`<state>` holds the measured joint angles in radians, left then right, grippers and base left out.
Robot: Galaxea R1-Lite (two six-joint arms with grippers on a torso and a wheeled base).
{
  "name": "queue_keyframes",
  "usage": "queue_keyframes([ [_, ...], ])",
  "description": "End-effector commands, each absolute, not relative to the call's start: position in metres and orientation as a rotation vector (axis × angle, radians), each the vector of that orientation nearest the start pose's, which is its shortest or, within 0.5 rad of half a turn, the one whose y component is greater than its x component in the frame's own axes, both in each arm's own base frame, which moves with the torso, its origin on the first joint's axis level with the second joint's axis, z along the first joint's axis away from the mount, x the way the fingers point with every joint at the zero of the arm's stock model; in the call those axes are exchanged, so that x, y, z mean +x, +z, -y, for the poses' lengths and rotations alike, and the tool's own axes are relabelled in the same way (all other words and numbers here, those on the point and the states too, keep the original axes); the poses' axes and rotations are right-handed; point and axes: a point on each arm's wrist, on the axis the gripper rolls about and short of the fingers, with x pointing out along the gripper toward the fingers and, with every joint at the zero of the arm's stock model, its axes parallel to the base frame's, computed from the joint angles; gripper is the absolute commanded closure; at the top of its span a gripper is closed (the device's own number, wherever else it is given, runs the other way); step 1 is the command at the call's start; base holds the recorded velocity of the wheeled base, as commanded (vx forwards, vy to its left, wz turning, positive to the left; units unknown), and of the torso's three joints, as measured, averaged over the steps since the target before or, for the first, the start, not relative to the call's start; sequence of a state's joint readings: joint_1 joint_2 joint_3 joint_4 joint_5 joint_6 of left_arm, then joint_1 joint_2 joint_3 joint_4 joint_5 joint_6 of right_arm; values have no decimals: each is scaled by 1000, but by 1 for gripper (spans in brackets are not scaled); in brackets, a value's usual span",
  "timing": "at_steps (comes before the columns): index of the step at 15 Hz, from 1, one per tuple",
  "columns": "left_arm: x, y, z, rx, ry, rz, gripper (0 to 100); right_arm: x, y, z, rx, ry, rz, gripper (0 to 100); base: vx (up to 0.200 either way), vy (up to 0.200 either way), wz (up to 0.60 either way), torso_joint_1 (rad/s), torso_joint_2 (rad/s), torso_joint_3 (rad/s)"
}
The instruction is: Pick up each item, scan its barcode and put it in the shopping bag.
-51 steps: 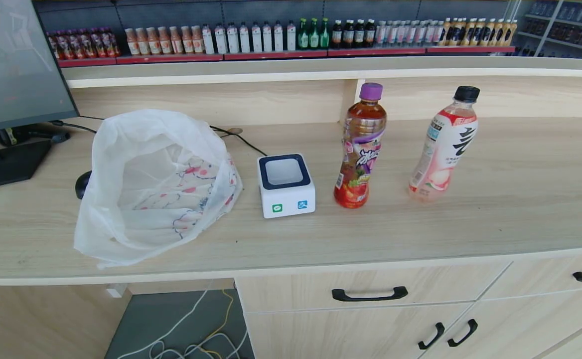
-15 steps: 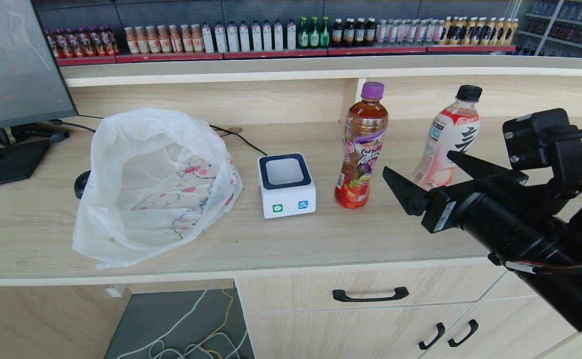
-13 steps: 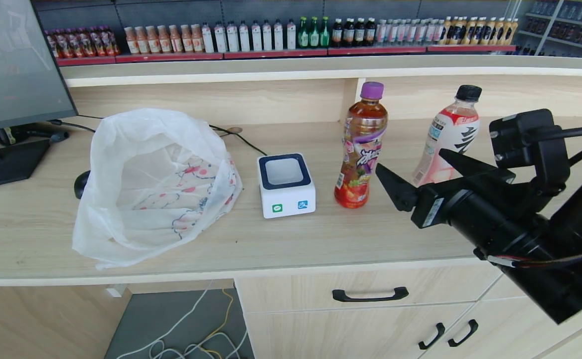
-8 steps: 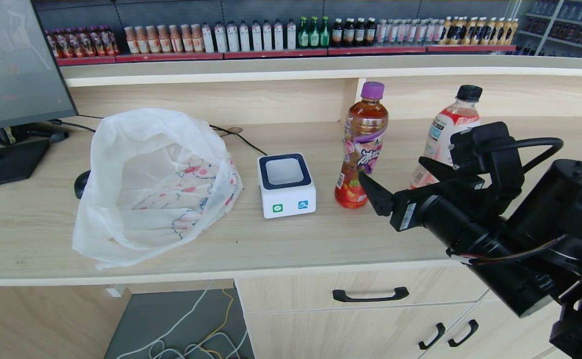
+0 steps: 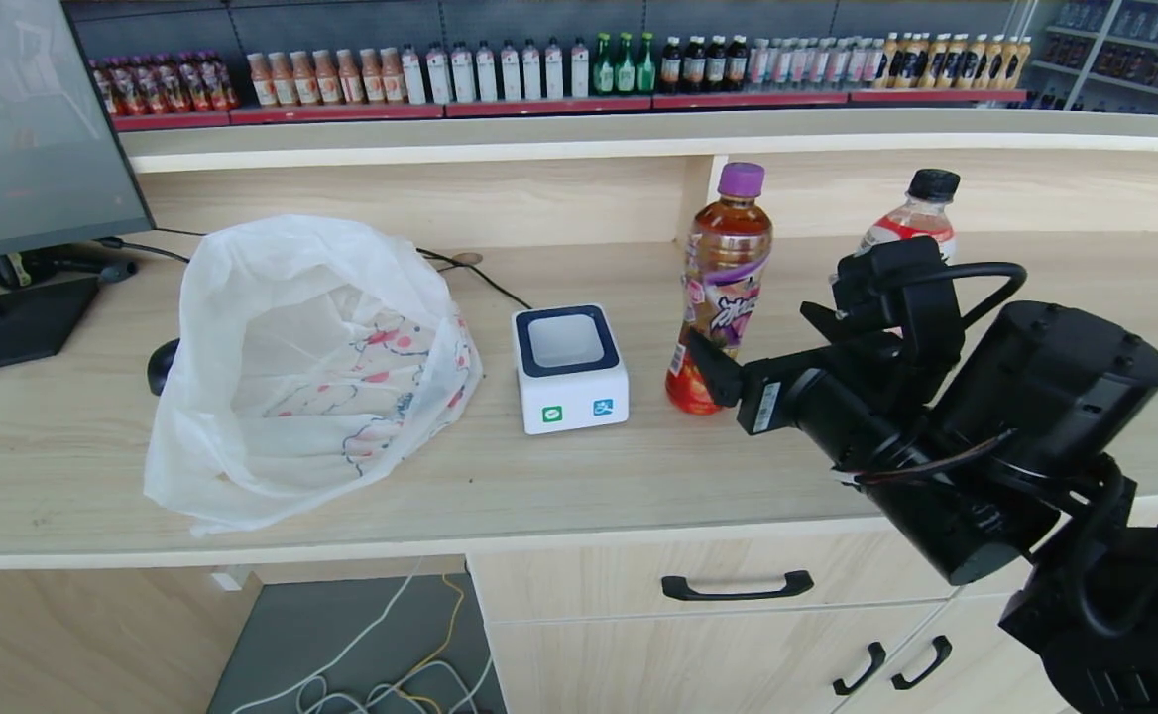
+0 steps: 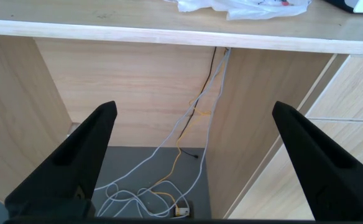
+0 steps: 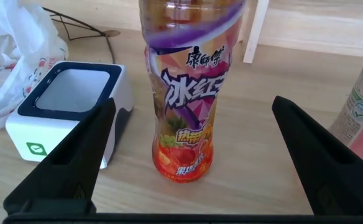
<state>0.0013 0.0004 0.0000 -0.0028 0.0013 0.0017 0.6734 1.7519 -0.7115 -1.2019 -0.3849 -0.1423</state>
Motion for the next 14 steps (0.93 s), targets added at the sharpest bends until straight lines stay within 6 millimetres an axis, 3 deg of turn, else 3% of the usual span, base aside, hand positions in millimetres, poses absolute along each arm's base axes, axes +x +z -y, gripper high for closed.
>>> queue_keyframes([
  [1, -23, 76, 0, 2, 3, 3, 0, 257, 196, -191, -60, 269, 159, 0, 0, 0, 0, 0, 0, 0],
  [7, -23, 76, 0, 2, 3, 3, 0, 278, 193, -201, -59, 265, 170, 0, 0, 0, 0, 0, 0, 0],
  [14, -23, 76, 0, 2, 3, 3, 0, 290, 192, -197, -59, 234, 176, 0, 0, 0, 0, 0, 0, 0],
])
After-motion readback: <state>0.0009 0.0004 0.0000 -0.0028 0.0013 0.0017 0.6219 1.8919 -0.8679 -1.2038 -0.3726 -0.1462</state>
